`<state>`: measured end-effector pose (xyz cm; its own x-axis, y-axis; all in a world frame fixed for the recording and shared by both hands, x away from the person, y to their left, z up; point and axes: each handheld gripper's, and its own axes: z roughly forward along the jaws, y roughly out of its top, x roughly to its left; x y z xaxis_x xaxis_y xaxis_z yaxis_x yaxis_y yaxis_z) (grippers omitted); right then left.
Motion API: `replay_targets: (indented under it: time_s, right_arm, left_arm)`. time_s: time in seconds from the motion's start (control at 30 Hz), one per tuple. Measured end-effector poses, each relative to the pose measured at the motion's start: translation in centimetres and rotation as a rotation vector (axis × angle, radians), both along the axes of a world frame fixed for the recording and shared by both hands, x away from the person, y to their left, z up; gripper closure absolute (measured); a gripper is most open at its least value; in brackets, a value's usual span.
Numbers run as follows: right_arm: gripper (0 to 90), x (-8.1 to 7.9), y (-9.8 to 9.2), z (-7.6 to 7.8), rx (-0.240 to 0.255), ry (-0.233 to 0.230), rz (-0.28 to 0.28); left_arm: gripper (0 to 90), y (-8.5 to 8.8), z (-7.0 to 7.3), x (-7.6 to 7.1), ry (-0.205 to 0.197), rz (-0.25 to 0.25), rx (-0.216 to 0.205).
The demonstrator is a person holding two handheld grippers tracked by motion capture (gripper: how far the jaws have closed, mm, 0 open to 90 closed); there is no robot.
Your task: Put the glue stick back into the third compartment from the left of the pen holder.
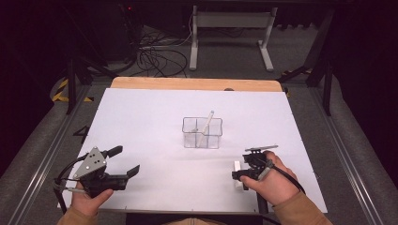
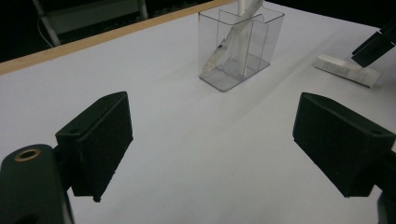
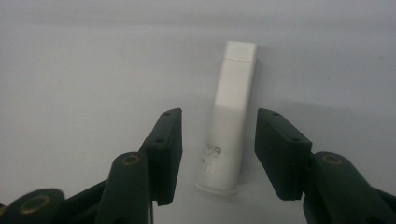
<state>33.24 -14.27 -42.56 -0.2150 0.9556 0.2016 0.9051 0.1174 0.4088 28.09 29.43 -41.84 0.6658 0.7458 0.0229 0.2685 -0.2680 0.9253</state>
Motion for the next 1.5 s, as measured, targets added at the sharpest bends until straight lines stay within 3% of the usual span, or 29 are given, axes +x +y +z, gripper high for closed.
replay_targets:
  time_s: [0.53,1.13,1.33,1.5]
  right_arm:
    - [52.5,-0.4,0.2,-1.2,-0.038,0.064,-0.002]
    - [56.6,-0.8,0.9,-2.0,-0.097,0.064,0.001]
    - [65.1,-0.8,1.1,-1.9,-0.120,0.074,-0.012]
    - [67.3,-0.5,0.9,-1.8,-0.100,0.097,-0.031]
  left_arm:
    - [12.8,0.0,0.0,0.0,0.002,-0.002,0.002]
    - [12.8,0.0,0.0,0.0,0.002,-0.001,0.003]
    - [12.8,0.0,0.0,0.0,0.003,0.001,0.002]
    - [12.8,0.0,0.0,0.0,0.002,0.002,0.002]
